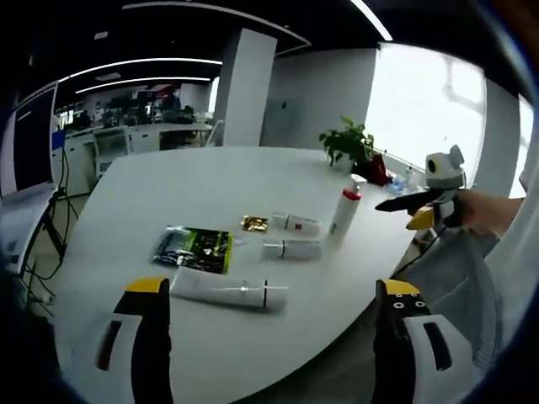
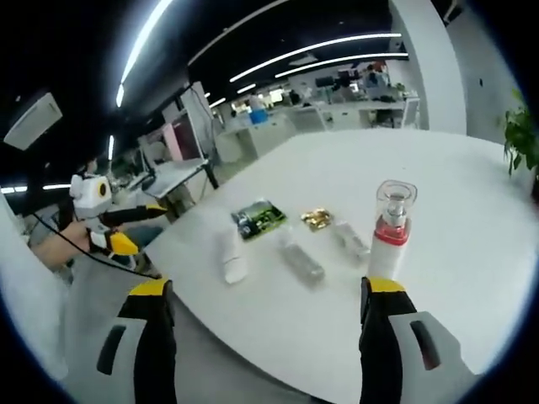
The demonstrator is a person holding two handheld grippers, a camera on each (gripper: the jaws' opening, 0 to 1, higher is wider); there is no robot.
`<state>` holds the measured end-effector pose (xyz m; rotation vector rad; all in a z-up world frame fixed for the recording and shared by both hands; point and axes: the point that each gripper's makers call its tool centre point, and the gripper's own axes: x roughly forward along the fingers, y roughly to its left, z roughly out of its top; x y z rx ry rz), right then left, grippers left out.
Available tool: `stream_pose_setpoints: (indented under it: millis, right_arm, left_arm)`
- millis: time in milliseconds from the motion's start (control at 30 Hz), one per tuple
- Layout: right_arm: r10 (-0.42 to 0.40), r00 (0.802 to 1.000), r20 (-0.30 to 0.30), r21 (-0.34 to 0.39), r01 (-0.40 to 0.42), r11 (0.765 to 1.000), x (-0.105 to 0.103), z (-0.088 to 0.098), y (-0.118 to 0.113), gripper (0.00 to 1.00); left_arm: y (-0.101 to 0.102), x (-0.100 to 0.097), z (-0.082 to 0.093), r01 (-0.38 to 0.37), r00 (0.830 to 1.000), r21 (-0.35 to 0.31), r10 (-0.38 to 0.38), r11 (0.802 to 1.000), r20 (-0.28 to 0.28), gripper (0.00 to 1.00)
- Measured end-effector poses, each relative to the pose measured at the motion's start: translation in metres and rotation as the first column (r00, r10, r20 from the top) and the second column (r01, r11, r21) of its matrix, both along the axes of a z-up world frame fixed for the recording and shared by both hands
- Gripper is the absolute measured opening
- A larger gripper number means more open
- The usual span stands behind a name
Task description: Arrange the skincare products in the storage area until every visible bottle or jar stands upright without overlapping.
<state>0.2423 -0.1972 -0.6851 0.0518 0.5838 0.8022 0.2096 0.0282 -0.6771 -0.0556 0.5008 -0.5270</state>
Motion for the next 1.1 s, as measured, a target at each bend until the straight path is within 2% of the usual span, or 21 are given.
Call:
stream_pose_setpoints:
  millis: [567, 1100]
  right_arm:
    - [0.046, 0.998, -0.035, -0.025, -0.046, 0.999, 0.009, -0.013, 0.019, 0.90]
    - [0.170, 0.983, -0.064, -0.041, -0.173, 0.984, 0.022, -0.028, 0.072, 0.90]
  left_arm:
    - [0.009, 0.005, -0.004, -0.013, 1.000, -0.009, 0.013, 1.000, 0.005, 0.92]
    - [0.006, 0.004, -0.003, -0.013, 1.000, 0.007, 0.013, 1.000, 0.020, 0.91]
